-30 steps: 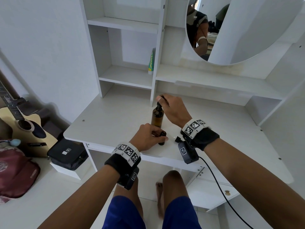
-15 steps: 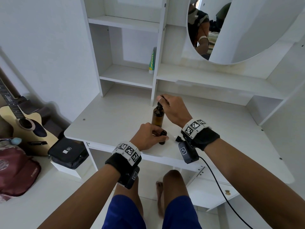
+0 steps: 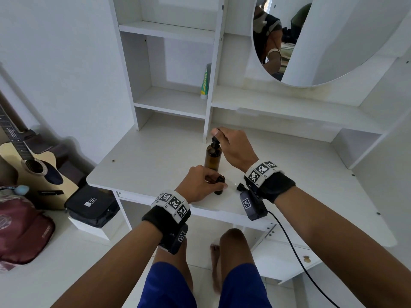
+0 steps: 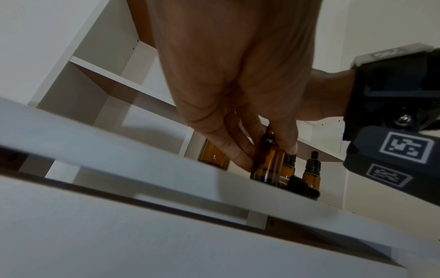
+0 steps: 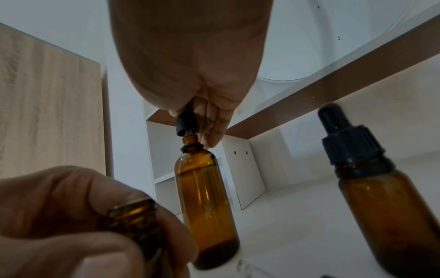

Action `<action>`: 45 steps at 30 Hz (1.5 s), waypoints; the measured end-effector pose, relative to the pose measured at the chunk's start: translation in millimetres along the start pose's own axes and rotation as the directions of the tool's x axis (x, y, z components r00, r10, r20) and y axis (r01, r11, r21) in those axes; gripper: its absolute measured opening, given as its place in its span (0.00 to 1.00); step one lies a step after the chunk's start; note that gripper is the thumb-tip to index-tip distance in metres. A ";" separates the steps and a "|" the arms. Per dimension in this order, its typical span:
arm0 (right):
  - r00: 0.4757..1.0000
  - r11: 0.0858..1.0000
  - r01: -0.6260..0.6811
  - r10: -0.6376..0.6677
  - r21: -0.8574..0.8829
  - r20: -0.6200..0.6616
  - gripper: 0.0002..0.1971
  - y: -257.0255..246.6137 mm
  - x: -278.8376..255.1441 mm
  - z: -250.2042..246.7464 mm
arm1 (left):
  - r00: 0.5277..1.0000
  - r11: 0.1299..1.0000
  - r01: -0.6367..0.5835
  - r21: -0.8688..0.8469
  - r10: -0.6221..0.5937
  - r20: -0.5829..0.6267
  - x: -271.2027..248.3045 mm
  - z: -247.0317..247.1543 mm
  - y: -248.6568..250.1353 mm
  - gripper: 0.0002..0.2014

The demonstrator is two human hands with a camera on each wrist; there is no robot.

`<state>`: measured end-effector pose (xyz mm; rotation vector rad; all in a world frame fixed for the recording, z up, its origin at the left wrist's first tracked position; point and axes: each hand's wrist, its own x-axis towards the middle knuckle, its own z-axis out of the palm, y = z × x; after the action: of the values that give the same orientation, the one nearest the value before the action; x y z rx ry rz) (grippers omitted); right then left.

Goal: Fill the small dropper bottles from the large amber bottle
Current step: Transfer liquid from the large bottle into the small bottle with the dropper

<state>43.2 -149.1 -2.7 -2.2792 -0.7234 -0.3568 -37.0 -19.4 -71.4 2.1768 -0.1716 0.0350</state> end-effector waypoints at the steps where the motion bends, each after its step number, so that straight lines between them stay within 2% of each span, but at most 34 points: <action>1: 1.000 1.000 0.001 -0.001 -0.005 -0.001 0.19 0.6 0.0 0.4 | 1.000 1.000 -0.002 0.000 0.002 0.000 -0.1 -0.1 0.1 0.14; 21: 0.999 1.000 -0.007 0.008 0.002 -0.039 0.18 -2.6 1.8 -2.1 | 1.000 1.000 0.010 0.008 -0.010 0.003 2.0 1.1 -1.9 0.14; 26: 1.000 1.000 0.011 -0.011 -0.024 -0.021 0.20 1.8 1.3 3.1 | 1.000 1.000 0.001 0.007 -0.001 -0.003 1.5 0.7 -1.2 0.14; 34: 0.999 1.000 -0.006 0.006 -0.001 -0.031 0.18 -3.1 2.0 0.1 | 1.000 1.000 0.008 -0.023 -0.008 0.003 1.0 0.5 -0.9 0.14; 41: 1.000 0.999 0.001 0.000 -0.046 0.012 0.19 -1.8 0.2 1.4 | 1.000 1.000 0.006 -0.018 -0.006 0.011 0.2 0.1 -0.4 0.14; 45: 1.000 1.000 0.022 -0.021 0.007 -0.023 0.19 -7.7 6.5 -11.5 | 1.000 1.000 0.013 -0.015 -0.013 0.010 0.5 0.0 0.2 0.14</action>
<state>43.3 -150.0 12.5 -2.2587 -0.7369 -0.3893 -36.6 -19.6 -71.2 2.1628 -0.1632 0.0159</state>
